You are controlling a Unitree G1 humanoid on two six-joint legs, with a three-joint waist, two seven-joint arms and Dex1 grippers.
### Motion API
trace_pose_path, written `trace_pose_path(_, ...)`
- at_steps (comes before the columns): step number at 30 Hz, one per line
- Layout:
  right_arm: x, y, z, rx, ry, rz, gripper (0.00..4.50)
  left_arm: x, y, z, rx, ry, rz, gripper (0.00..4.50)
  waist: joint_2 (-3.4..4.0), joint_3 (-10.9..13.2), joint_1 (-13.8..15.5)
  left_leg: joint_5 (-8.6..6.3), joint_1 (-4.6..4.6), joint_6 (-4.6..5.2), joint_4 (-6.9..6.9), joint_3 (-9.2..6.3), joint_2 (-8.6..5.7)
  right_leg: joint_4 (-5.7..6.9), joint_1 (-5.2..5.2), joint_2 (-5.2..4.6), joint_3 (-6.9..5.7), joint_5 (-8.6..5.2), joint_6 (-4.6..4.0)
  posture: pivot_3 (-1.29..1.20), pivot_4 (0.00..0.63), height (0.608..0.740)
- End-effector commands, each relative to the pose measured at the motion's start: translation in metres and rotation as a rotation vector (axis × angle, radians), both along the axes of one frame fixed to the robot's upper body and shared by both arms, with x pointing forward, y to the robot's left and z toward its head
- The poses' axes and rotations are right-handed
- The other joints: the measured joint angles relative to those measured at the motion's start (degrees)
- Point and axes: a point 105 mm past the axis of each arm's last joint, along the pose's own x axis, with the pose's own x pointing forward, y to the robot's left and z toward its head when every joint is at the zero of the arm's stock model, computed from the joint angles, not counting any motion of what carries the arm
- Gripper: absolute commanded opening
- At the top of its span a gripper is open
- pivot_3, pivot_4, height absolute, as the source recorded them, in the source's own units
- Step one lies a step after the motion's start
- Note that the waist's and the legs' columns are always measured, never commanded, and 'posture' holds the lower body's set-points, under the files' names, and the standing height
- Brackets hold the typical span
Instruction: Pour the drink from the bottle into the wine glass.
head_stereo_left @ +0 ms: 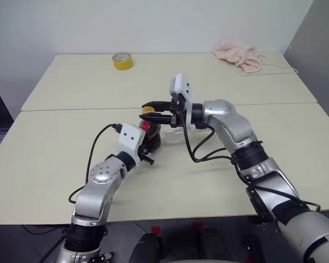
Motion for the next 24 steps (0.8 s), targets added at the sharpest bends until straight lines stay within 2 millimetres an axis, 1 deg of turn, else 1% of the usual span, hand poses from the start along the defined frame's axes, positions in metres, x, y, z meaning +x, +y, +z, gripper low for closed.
trace_pose_path(1,0.014,-0.017,0.016,0.007,-0.083,-0.101,1.28,-0.015,-0.015,0.025,-0.015,-0.097,-0.088,0.9,0.0,0.0,0.1,0.0,-0.01,0.0,0.02,0.0,-0.01,0.0,0.01,-0.02,0.0,0.0,0.0,0.0,0.15,0.74)
trace_pose_path(4,0.01,-0.017,0.015,0.014,-0.081,-0.089,1.28,-0.016,-0.014,0.024,-0.01,-0.097,-0.087,0.9,0.0,0.0,0.2,0.0,-0.03,0.0,0.04,-0.03,-0.03,-0.01,0.01,-0.04,-0.02,0.0,0.0,0.0,0.15,0.74)
trace_pose_path(8,0.001,-0.018,0.015,0.026,-0.077,-0.098,2.66,-0.014,-0.013,0.025,-0.002,-0.101,-0.082,0.9,0.0,0.0,0.2,0.0,-0.02,0.0,0.04,-0.02,-0.02,0.02,0.0,-0.04,0.0,0.0,0.0,0.0,0.15,0.74)
trace_pose_path(11,-0.01,-0.02,0.016,0.034,-0.07,-0.091,3.7,-0.013,-0.012,0.025,0.006,-0.106,-0.076,0.9,0.0,0.0,0.2,0.0,-0.03,0.0,0.04,-0.02,-0.02,0.03,-0.01,-0.04,0.0,0.0,0.0,0.0,0.15,0.74)
trace_pose_path(14,-0.023,-0.022,0.019,0.056,-0.046,-0.083,3.71,-0.012,-0.011,0.026,0.011,-0.113,-0.064,0.9,0.0,0.0,0.2,0.0,-0.03,0.0,0.02,-0.01,-0.01,0.02,0.0,-0.03,0.01,0.0,0.0,0.0,0.15,0.74)
trace_pose_path(17,-0.041,-0.024,0.021,0.096,-0.002,-0.124,3.71,-0.01,-0.009,0.028,0.011,-0.127,-0.042,0.9,0.0,0.0,0.2,0.0,-0.03,0.0,0.0,-0.02,0.01,0.04,-0.02,-0.02,0.0,0.0,0.0,0.0,0.15,0.74)
trace_pose_path(18,-0.044,-0.024,0.02,0.103,0.015,-0.144,3.71,-0.009,-0.009,0.028,0.008,-0.128,-0.037,0.9,0.0,0.0,0.2,0.0,-0.04,0.0,0.0,-0.05,0.02,0.03,-0.03,-0.02,-0.01,0.0,0.0,0.0,0.15,0.74)
trace_pose_path(19,-0.045,-0.023,0.018,0.105,0.023,-0.173,3.71,-0.009,-0.009,0.028,0.007,-0.128,-0.034,0.9,0.0,0.0,0.2,0.0,-0.05,0.0,-0.01,-0.03,0.01,0.05,-0.04,-0.02,0.0,0.0,0.0,0.0,0.15,0.74)
trace_pose_path(24,-0.039,-0.019,0.02,0.164,0.064,-0.323,3.71,-0.008,-0.008,0.029,0.009,-0.137,-0.016,0.9,0.0,0.0,0.2,0.0,-0.02,0.0,0.01,-0.03,0.01,0.15,-0.07,0.01,0.03,0.0,0.0,0.0,0.15,0.74)
